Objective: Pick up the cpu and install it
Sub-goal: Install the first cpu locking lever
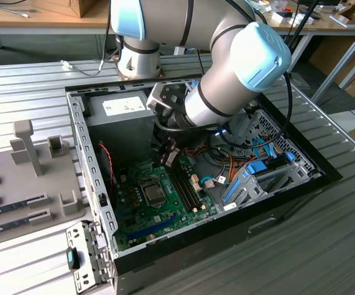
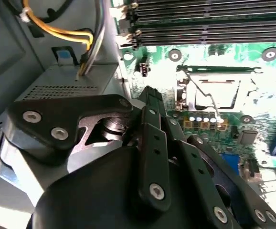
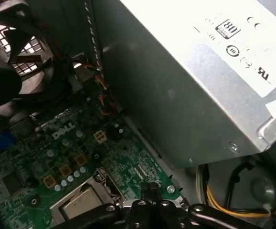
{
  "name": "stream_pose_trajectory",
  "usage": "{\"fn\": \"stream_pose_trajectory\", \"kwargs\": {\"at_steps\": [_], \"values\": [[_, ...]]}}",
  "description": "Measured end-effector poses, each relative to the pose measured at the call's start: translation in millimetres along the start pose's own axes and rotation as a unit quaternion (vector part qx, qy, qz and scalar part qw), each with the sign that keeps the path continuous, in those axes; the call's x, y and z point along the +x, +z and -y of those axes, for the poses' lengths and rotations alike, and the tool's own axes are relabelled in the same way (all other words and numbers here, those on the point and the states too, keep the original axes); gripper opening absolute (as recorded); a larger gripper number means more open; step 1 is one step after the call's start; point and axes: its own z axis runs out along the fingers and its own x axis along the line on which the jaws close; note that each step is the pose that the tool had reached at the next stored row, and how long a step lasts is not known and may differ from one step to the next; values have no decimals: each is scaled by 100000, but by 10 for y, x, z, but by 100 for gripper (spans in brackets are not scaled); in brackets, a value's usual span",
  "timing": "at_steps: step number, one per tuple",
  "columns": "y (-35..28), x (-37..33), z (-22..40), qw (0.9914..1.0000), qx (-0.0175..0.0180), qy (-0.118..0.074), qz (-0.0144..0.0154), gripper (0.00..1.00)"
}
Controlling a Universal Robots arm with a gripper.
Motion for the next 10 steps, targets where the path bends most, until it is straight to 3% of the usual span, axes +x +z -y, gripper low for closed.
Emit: {"fn": "stream_pose_trajectory", "kwargs": {"at_steps": [1, 2, 3, 5, 6, 8, 10], "values": [[0, 1, 0, 99994, 648, 146, -845, 11], [-1, 2, 2, 99937, 2157, 645, -2752, 11], [0, 2, 1, 99873, 3059, 953, -3901, 11], [0, 2, 2, 99738, 4390, 1418, -5564, 11], [0, -1, -1, 99629, 5223, 1729, -6620, 11], [1, -2, -1, 99528, 5898, 1975, -7453, 11], [-1, -2, -1, 99484, 6159, 2074, -7794, 11]]}}
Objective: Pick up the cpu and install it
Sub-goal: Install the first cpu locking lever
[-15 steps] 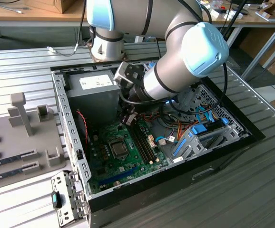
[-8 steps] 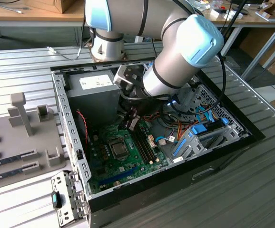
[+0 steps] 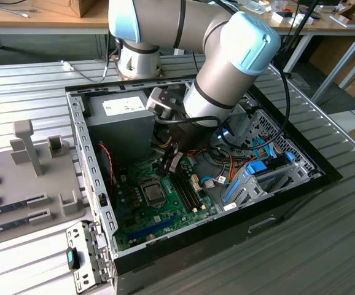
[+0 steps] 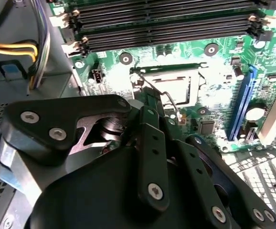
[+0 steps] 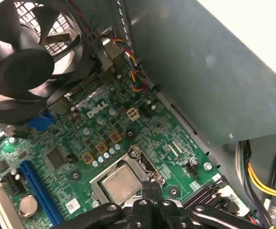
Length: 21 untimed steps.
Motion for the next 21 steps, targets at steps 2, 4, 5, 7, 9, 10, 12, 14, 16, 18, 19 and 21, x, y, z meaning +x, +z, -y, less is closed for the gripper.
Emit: {"fn": "stream_pose_trajectory", "kwargs": {"at_steps": [2, 4, 5, 7, 9, 10, 12, 14, 16, 18, 19, 21], "values": [[0, 0, 0, 99998, 378, 146, -472, 11], [1, 0, 0, 99996, 522, 201, -656, 11], [1, 0, 0, 99995, 599, 231, -755, 11], [3, 0, 0, 99992, 757, 291, -959, 11], [6, -1, 1, 99990, 853, 326, -1073, 11], [12, -1, 3, 99988, 937, 356, -1174, 11], [27, -2, 7, 99983, 1107, 420, -1392, 11], [40, -1, 12, 99981, 1180, 462, -1494, 11], [48, -3, 20, 99981, 1185, 453, -1494, 11], [49, -1, 23, 99979, 1229, 472, -1542, 11], [47, 0, 23, 99978, 1255, 479, -1581, 11], [12, 4, 16, 99978, 1280, 488, -1612, 11]]}}
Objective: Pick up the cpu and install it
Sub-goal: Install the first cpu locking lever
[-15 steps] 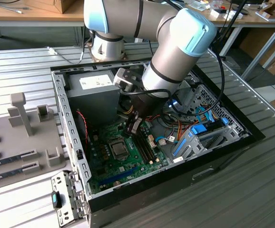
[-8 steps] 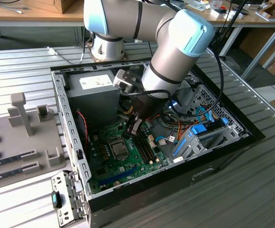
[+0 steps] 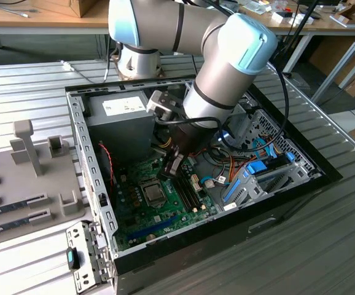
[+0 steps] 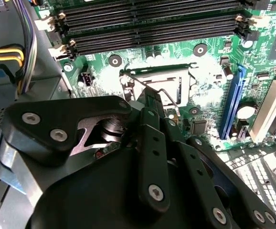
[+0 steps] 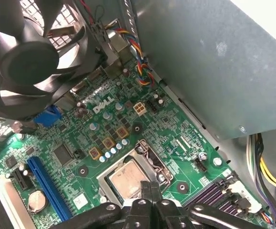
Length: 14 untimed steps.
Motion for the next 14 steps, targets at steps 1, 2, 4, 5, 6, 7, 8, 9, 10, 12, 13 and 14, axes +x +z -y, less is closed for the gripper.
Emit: {"fn": "stream_pose_trajectory", "kwargs": {"at_steps": [1, 2, 4, 5, 6, 7, 8, 9, 10, 12, 13, 14], "values": [[-18, 3, -3, 100000, 0, 0, 2, 11], [-25, 4, -4, 100000, 0, 0, 1, 11], [-40, 6, -7, 100000, -1, -4, 3, 11], [-51, 7, -7, 100000, -11, -4, 17, 11], [-59, 6, -2, 100000, -58, -23, 44, 11], [-65, -2, 25, 100000, -239, -40, 13, 11], [-68, -4, 40, 99999, -342, -49, -4, 11], [-71, -6, 52, 99999, -418, -54, -25, 11], [-72, -5, 63, 99999, -486, -60, -46, 11], [-69, 2, 105, 99997, -716, -58, -114, 11], [-60, 16, 121, 99997, -758, -24, -125, 11], [-53, 22, 128, 99997, -768, -2, -122, 11]]}}
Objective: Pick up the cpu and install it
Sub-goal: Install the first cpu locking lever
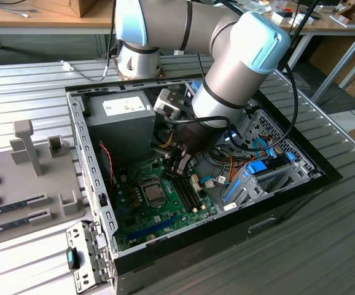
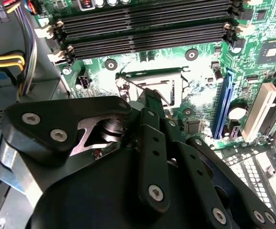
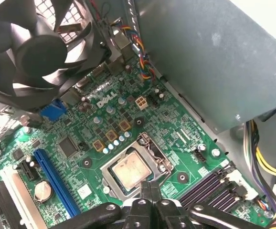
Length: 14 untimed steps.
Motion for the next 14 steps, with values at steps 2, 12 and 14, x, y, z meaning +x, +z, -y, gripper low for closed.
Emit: {"fn": "stream_pose_trajectory", "kwargs": {"at_steps": [2, 12, 14], "values": [[31, 11, 18, 100000, -32, 81, -18, 11], [277, 36, 128, 99999, -207, 451, -19, 11], [300, 38, 137, 99999, -205, 449, -26, 11]]}}
